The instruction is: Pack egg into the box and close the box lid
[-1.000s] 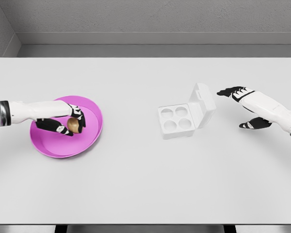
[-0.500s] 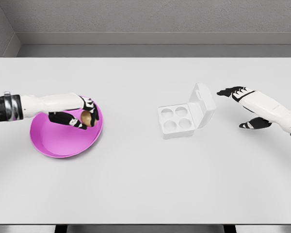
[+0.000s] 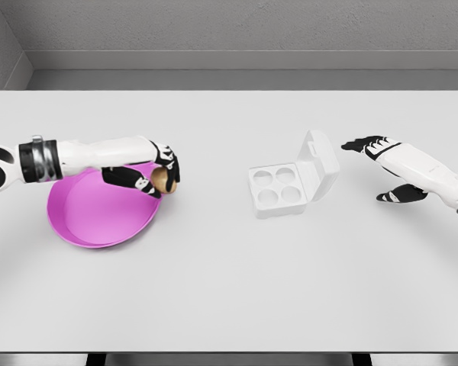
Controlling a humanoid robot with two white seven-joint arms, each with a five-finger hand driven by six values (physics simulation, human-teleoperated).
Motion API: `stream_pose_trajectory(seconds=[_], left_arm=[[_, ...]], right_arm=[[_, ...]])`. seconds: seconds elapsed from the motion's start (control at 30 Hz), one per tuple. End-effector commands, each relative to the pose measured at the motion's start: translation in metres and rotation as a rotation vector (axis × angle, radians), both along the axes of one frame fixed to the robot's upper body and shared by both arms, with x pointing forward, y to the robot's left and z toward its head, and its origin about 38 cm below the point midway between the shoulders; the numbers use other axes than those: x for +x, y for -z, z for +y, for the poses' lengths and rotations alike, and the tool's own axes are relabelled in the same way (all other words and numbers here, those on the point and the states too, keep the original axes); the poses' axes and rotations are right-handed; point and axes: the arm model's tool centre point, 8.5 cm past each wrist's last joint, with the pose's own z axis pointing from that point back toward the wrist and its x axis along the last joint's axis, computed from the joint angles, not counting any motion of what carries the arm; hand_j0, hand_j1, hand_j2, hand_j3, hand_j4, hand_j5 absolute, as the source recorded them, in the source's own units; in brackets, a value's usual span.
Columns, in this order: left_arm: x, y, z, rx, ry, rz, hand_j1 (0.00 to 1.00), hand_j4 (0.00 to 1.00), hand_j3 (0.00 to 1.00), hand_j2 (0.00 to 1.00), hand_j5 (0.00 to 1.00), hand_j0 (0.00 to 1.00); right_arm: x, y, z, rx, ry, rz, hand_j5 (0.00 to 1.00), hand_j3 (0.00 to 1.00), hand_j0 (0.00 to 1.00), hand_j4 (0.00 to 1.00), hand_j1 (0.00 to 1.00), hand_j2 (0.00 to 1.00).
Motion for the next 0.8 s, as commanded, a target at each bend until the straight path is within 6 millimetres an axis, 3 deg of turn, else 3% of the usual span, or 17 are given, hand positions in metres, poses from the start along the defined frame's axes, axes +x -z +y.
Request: stream_pose_trajectory(seconds=[0.0, 0.3, 0.47, 0.77], left_arm=[[0.002, -0.003, -0.008, -0.028, 0.007, -0.002, 0.30, 0.30, 0.30, 0.30, 0.30, 0.30], [0.003, -0.006, -0.031, -0.133, 0.029, 0.027, 0.28, 0.28, 0.28, 0.28, 0.28, 0.28], [0.002, -0.005, -0.054, -0.199, 0.060, 0.042, 0.28, 0.28, 0.28, 0.28, 0.28, 0.28], [0.000, 0.000, -0.073, -0.278, 0.075, 0.078, 0.27, 0.27, 0.27, 0.27, 0.27, 0.27]], right_arm=[[0.000, -0.001, -0.001, 0.005, 0.003, 0.000, 1.00, 1.00, 1.00, 1.00, 1.00, 1.00], [0.000, -0.001, 0.000, 0.005, 0.001, 0.000, 1.00, 1.00, 1.00, 1.00, 1.00, 1.00], [0.000, -0.001, -0.001, 0.005, 0.002, -0.001, 1.00, 1.00, 1.00, 1.00, 1.00, 1.00], [0.000, -0.001, 0.000, 0.005, 0.001, 0.000, 1.00, 1.00, 1.00, 1.00, 1.00, 1.00]])
